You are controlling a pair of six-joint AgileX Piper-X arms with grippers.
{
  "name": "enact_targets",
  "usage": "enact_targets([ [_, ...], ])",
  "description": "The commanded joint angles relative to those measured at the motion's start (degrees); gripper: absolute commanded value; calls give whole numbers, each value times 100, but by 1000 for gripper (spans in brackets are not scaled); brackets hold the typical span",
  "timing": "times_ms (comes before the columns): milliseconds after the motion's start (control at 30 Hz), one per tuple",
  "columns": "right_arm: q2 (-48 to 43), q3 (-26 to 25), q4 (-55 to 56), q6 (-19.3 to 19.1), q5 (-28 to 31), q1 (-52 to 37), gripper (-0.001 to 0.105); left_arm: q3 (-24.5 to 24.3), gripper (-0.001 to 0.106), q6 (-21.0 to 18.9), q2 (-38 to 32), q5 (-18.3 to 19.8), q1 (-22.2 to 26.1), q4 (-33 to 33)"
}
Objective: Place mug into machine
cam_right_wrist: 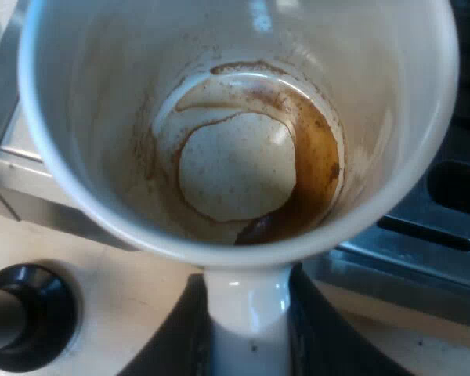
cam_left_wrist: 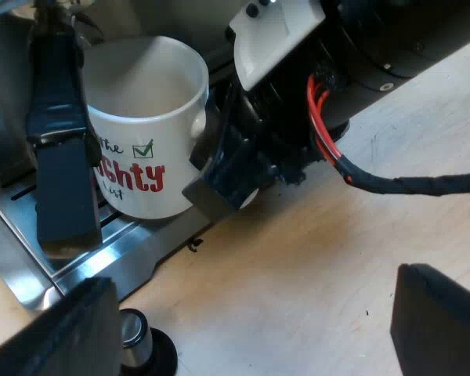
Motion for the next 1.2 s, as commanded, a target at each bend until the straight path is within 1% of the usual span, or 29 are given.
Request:
enact_targets([
  [33, -94, -114, -343, 12, 351, -11, 0, -9, 71, -77, -2, -56, -16, -99],
  [267, -94, -114, -597, 12, 351, -11, 0, -9, 71, -77, -2, -56, -16, -99],
  [467, -94, -114, -122, 24, 300, -11, 0, -9, 71, -77, -2, -56, -16, -99],
  [700, -7, -114, -120, 24, 270, -11, 0, -9, 71, -85, -2, -56, -16, -99],
  [800, 94, -114, -120, 140, 131, -11, 0, -9, 71, -85, -2, -56, -16, -99],
  [967, 122, -114, -120, 261, 231, -11, 0, -9, 71, -85, -2, -56, -16, -99],
  [1133, 122, -114, -197, 260, 302, -11, 0, -9, 71, -85, -2, -56, -16, -99],
  [1200, 122, -114, -258, 260, 300, -11, 2, -9, 71, -91, -2, -56, -16, -99],
])
